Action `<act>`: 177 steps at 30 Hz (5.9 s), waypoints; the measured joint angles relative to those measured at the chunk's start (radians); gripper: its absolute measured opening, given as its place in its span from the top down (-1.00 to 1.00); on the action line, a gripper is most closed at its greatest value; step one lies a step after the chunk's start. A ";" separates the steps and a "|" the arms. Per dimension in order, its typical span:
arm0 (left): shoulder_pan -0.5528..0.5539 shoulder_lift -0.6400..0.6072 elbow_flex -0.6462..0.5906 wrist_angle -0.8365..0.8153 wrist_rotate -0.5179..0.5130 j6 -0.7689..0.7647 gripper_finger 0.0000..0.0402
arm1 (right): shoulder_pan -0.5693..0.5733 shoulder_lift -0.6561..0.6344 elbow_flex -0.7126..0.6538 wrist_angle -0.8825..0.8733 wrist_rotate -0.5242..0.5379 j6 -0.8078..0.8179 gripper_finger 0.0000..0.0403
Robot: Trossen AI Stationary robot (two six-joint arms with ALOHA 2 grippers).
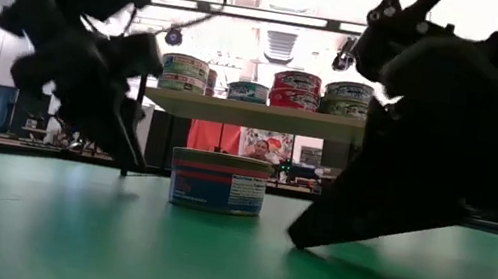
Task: Stack canned seafood by type on shelf
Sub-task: Put the blue pink tuna can on the shelf
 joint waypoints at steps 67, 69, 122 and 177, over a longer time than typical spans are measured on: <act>0.162 -0.643 0.273 -0.698 0.217 0.167 0.64 | -0.435 0.018 0.405 0.007 0.373 -0.351 -0.83; 0.216 -0.639 0.327 -0.765 0.217 0.261 0.71 | -0.464 0.016 0.405 0.008 0.421 -0.337 -0.83; 0.652 0.078 0.893 -0.866 0.411 0.707 0.81 | -0.661 0.018 0.424 0.031 0.228 -0.330 -0.84; 0.687 0.125 0.894 -0.912 0.395 0.875 0.81 | -0.643 0.017 0.425 -0.170 0.155 -0.390 -0.98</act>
